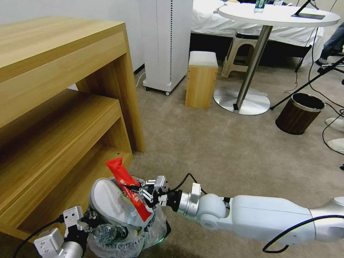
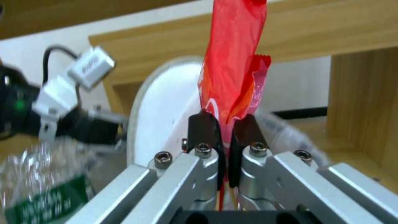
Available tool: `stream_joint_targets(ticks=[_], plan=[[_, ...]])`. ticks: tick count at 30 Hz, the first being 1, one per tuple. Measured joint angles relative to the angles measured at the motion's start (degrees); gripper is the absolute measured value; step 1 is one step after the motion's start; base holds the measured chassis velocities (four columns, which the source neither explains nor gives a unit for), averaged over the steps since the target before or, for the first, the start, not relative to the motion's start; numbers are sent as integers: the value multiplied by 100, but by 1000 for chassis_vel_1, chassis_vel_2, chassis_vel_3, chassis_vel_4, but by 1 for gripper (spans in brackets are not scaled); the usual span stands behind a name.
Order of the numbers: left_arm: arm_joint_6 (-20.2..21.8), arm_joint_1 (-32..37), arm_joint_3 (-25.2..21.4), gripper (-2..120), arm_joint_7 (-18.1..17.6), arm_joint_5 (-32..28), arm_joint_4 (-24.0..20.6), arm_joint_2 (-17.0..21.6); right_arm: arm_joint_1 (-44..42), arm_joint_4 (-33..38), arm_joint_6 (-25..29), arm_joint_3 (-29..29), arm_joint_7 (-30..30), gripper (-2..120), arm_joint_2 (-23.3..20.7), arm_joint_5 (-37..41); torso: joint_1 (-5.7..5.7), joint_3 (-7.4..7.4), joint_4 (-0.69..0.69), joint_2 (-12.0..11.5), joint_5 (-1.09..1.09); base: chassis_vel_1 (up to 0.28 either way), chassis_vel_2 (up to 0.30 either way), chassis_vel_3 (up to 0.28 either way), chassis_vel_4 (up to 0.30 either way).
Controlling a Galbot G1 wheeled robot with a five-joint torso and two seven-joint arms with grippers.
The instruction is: Pick up the trash bin and place the garbage on the floor into it.
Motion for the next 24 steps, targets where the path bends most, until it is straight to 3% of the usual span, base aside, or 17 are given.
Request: stream_joint_targets(ticks=[19,24], plan=[[26,62,-33,1,-13,-25,-161,-17,-267,-511,156,-225,310,2,154,-497,0,0,0,0,0,0,0,0,0],[25,47,-33,1,-13,-26,-142,-12,-290,-471,156,-133,323,22,144,-537,0,0,0,0,0,0,0,0,0]])
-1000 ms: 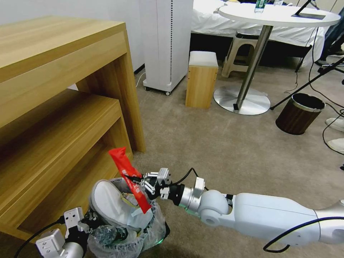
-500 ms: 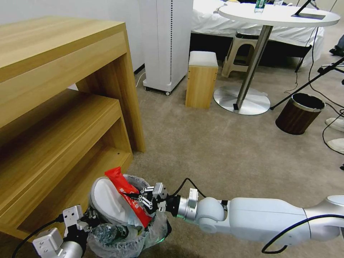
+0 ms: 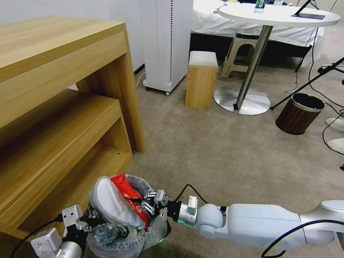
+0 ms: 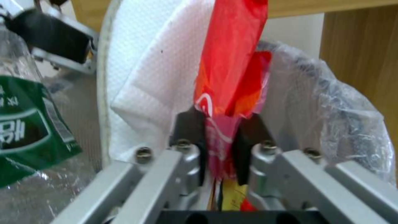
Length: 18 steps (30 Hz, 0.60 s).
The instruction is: Pick up the trash bin and place the garbage on the floor into it.
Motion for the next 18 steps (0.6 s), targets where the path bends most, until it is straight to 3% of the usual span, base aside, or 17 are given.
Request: stream_joint_targets(ticks=[6,8,18], plan=[[0,0,-31,1,2,-30,19,35,21,129,-15,26,-42,39,-33,21,0,0,-1,0,0,0,0,0,0],[1,11,-34,1,-1,-32,24,43,31,158,-15,46,-44,50,-36,14,0,0,0,0,0,0,0,0,0],[47,20,-62,1,-58,-151,83,148,-141,346,-11,254,103,83,-118,-87,0,0,0,0,0,0,0,0,0]])
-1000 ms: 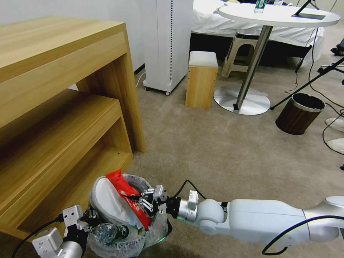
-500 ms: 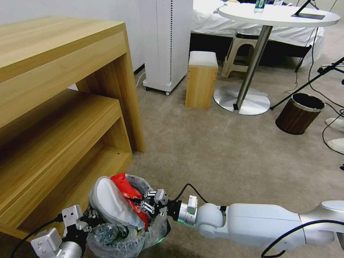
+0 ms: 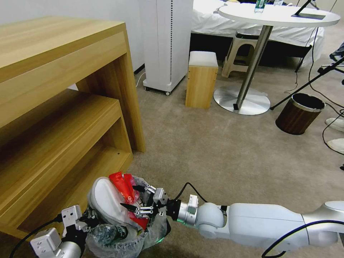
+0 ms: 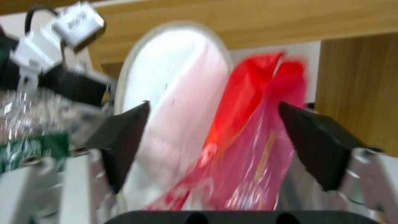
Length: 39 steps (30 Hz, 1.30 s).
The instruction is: Pick up the trash bin and place the garbage on the floor into it.
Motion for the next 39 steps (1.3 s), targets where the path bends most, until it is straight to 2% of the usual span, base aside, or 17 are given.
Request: stream_joint_targets(ticks=[3,7,12,20,30,39], plan=[[53,5,-9,1,-24,-63,24,46,-125,187,-24,189,74,97,-64,-15,0,0,0,0,0,0,0,0,0],[78,5,-6,1,-43,-102,79,78,-296,338,-45,448,122,100,-110,-32,0,0,0,0,0,0,0,0,0],[91,9,0,1,-51,-121,104,80,-358,452,-61,588,149,100,-147,-26,0,0,0,0,0,0,0,0,0],[177,-24,1,1,-112,-275,247,243,-852,678,-66,1425,184,100,-427,-59,0,0,0,0,0,0,0,0,0],[294,-113,-11,1,-197,-516,419,536,-1563,851,-57,2812,410,100,-914,-111,0,0,-1,0,2,0,0,0,0],[331,-316,58,1,-322,-828,611,741,-1868,1029,3,3404,417,100,-1283,-132,0,0,0,0,0,0,0,0,0]])
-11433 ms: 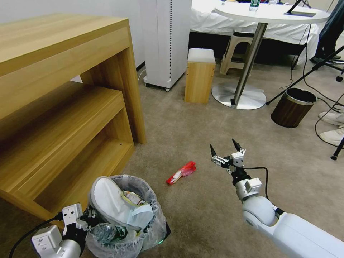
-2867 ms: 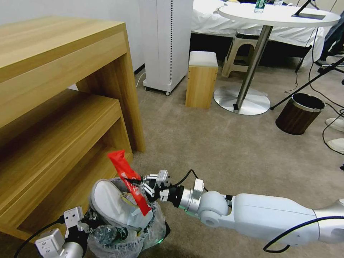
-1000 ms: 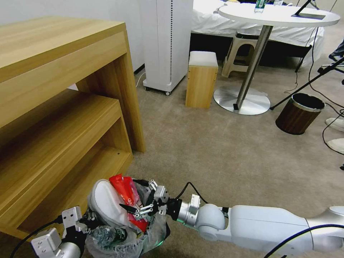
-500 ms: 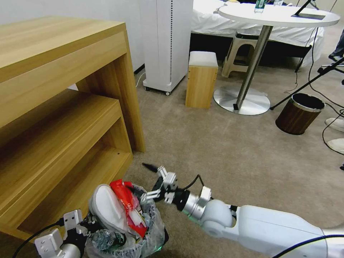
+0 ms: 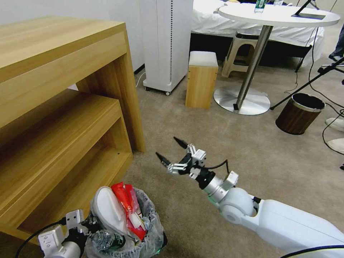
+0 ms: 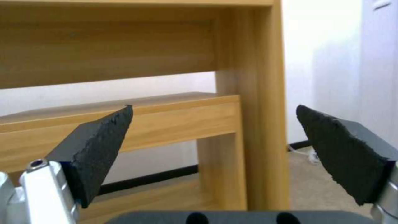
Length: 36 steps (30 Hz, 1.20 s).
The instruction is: Pick up the trash bin and place the garbage on the floor into it.
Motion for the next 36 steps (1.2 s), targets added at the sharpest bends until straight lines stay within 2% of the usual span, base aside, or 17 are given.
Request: stream_joint_targets(ticks=[3,8,11,19,26,29,31,32,36], plan=[[15,-138,45,1,-80,-214,162,179,-385,93,15,474,25,100,-160,-81,0,0,0,0,-1,0,0,0,0],[22,-307,96,1,-162,-424,327,329,-860,159,25,938,30,100,-300,-166,0,0,0,0,2,0,0,0,0],[24,-510,154,1,-255,-655,542,472,-1307,168,27,1495,106,100,-335,-228,0,-1,1,1,6,0,0,0,0],[8,-731,220,1,-362,-911,775,617,-1605,102,-43,1979,327,100,-289,-324,0,-1,2,1,3,0,0,0,0],[-46,-701,208,1,-380,-949,889,683,-1697,47,-48,2075,409,100,-156,-479,0,-1,2,1,2,0,0,0,0],[-78,-694,195,5,-380,-919,905,681,-1702,14,-43,2081,413,100,-118,-504,0,0,-1,1,-1,0,0,0,0],[-105,-662,175,17,-364,-856,903,667,-1713,-21,-18,2113,418,100,-62,-547,0,1,-2,0,-4,0,0,0,0],[-105,-662,175,17,-364,-856,903,667,-1713,-21,-18,2113,418,100,-62,-547,0,1,-2,0,-4,0,0,0,0],[-151,-593,140,32,-356,-822,798,623,-1737,-27,0,2144,417,100,34,-588,0,1,-2,0,-5,0,0,0,0]])
